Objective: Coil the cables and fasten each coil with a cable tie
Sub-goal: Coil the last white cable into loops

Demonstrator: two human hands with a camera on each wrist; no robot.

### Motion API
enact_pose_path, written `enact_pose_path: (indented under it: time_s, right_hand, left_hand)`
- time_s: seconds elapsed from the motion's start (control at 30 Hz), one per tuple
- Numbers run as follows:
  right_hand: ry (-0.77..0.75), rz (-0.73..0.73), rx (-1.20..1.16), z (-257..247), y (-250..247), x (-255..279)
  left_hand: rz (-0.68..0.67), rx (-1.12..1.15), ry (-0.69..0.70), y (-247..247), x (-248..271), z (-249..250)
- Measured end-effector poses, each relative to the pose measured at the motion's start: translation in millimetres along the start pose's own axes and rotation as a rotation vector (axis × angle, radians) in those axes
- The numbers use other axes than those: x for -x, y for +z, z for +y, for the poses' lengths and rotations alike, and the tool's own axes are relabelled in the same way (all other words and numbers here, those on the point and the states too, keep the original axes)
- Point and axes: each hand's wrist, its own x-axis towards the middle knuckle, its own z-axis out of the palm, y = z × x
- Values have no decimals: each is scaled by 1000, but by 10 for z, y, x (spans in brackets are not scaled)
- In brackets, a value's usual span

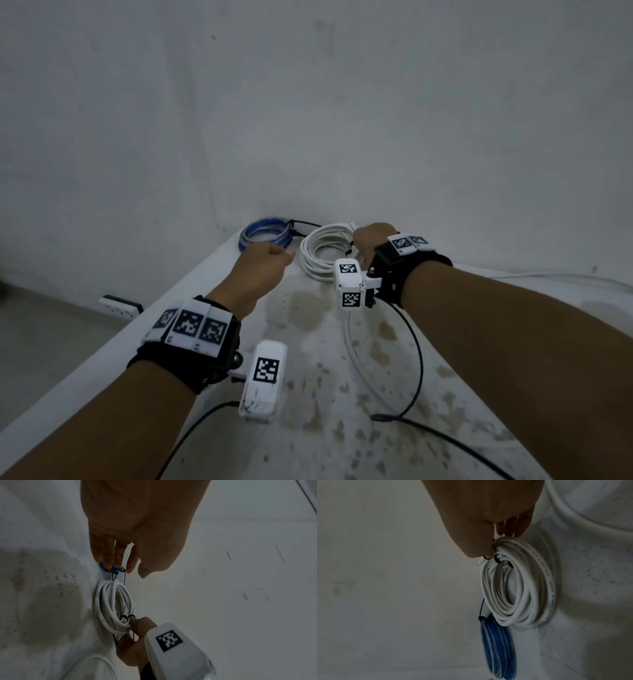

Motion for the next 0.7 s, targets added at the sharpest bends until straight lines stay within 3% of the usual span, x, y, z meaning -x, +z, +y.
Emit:
enact_pose_path:
  time_s: [0.13, 0.27, 0.4, 0.5, 0.57, 0.7]
  right_hand:
    - [-37, 15, -290, 32, -95, 115]
    - [43, 70, -279, 206, -300, 349]
    - [75, 168, -137, 597, -673, 675]
    - [89, 136, 11, 882, -894, 1057]
    - [92, 76, 109, 1039, -975, 1362]
    - [136, 26, 271, 1341, -1102, 1864]
  left_hand:
    - [8, -13, -14, -17, 140, 102]
    - [-4, -49, 5, -6, 344, 218]
    - [-137, -156, -100, 231, 600, 286]
    - [-268, -297, -216, 524, 780, 319]
    - [-305, -465, -193, 703, 858, 343]
    - [-227, -663, -97, 926, 1007, 423]
